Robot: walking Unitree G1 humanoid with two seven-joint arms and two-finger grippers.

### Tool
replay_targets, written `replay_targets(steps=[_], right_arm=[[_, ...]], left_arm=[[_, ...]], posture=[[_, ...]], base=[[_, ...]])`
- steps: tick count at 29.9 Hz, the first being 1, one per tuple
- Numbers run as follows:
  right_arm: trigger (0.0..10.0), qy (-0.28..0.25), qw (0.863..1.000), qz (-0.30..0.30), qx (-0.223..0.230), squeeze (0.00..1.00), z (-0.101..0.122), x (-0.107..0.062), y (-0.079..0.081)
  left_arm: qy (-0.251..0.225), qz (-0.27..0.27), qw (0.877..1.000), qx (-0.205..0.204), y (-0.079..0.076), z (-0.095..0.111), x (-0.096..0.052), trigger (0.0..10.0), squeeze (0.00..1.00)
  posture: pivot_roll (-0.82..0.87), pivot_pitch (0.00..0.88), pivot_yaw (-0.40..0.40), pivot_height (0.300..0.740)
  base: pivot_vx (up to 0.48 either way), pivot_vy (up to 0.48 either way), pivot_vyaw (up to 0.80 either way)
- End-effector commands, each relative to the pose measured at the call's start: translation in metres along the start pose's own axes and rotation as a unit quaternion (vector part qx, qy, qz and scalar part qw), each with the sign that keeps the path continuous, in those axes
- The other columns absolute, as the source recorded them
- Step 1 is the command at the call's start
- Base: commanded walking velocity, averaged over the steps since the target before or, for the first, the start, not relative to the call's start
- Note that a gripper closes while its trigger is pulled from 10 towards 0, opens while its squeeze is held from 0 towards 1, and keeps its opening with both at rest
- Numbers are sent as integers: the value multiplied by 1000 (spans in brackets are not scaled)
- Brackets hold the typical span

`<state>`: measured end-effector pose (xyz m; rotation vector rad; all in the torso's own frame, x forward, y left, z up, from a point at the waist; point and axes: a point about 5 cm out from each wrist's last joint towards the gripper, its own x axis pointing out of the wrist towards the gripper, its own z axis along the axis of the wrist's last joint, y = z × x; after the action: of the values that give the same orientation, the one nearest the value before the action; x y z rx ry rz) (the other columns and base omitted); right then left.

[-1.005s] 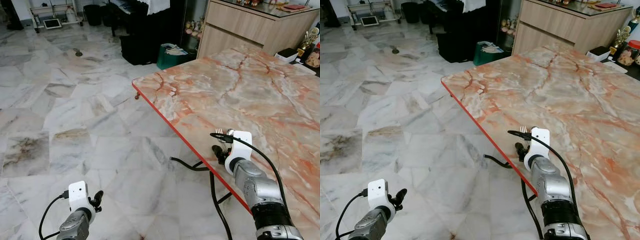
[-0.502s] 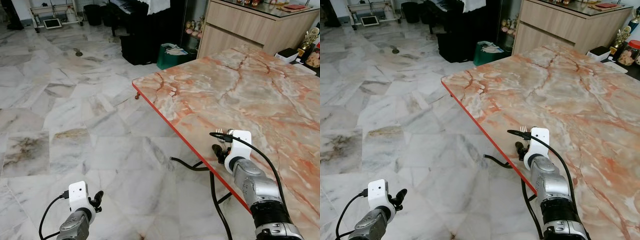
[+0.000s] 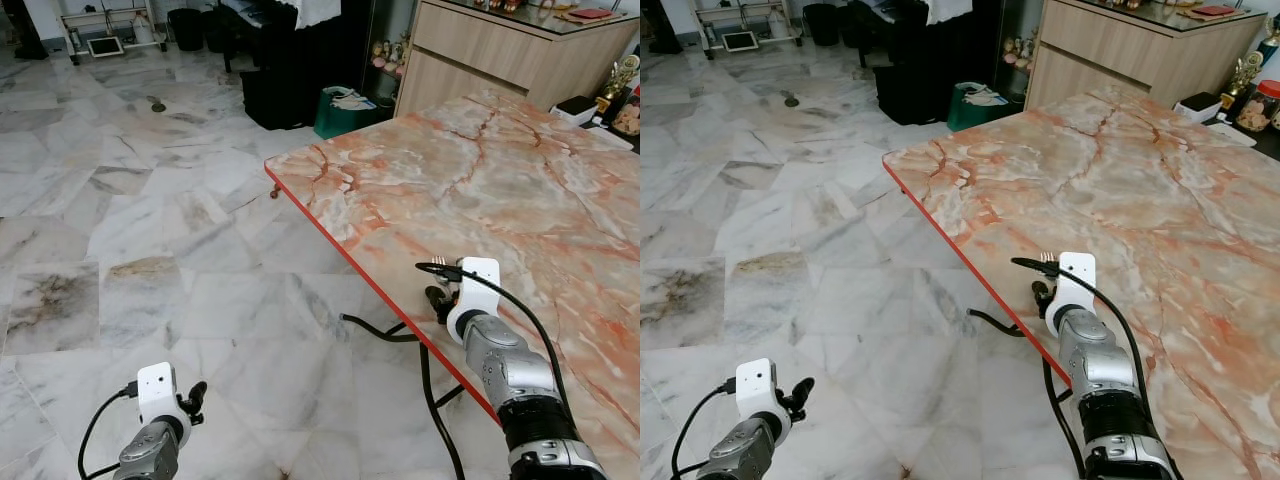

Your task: Setting the table

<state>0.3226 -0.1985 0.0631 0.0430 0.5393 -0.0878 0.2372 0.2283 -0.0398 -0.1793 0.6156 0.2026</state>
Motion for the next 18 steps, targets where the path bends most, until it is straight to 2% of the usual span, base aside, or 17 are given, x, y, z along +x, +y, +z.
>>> replay_targets(steps=[1,15,16,18], right_arm=[[10000,-3,1000,-3,0,0,3,1,-1],[10000,1,1000,-17,-1,0,0,4,-6],[0,1,1000,-18,-1,0,0,4,-6],[0,0,1000,-17,-1,0,0,4,-5]], left_arm=[[8,3,1000,0,1,-6,-2,10000,0],[7,2,1000,0,1,-6,-2,10000,0],[7,2,1000,0,1,-6,-2,10000,0],[7,2,1000,0,1,-5,-2,10000,0]], posture=[[31,0,-56,740],[34,0,-54,740],[34,0,-54,740],[34,0,-53,740]], base=[[0,0,0],[0,0,0],[0,0,0],[0,0,0]])
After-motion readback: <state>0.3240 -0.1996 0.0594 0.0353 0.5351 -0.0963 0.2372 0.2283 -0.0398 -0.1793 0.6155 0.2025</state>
